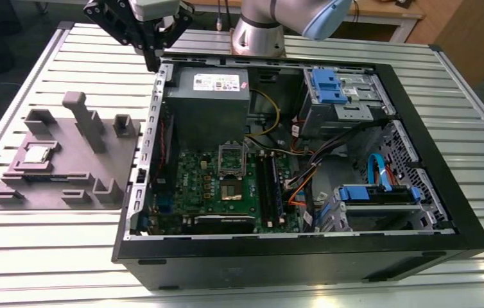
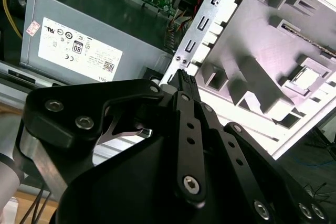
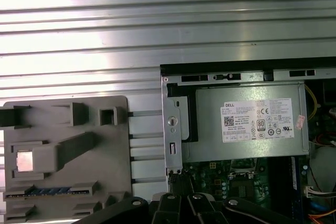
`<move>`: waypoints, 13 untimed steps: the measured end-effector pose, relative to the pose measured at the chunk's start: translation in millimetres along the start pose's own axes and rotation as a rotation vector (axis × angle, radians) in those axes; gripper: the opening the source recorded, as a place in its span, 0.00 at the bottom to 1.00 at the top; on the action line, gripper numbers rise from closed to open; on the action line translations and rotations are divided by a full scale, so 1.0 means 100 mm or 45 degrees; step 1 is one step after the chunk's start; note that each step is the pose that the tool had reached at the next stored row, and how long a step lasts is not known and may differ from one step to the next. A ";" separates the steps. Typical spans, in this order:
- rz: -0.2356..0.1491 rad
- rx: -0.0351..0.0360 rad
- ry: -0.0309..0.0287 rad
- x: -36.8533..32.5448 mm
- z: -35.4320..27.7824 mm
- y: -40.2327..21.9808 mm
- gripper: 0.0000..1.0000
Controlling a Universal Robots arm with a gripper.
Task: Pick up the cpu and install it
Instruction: 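Reach for the cpu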
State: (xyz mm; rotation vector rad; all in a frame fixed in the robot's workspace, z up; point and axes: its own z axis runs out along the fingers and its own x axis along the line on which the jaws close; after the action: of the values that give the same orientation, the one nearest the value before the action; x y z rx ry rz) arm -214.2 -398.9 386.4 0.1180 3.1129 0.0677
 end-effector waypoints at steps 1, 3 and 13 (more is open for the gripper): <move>0.000 0.0001 0.0001 0.017 0.000 -0.002 0.10; 0.000 0.0001 0.0001 0.029 -0.001 -0.003 0.10; 0.000 0.0000 0.0000 0.101 -0.002 -0.008 0.10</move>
State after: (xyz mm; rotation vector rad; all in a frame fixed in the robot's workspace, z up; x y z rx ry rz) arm -224.3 -399.0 386.3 0.1180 3.1130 0.0676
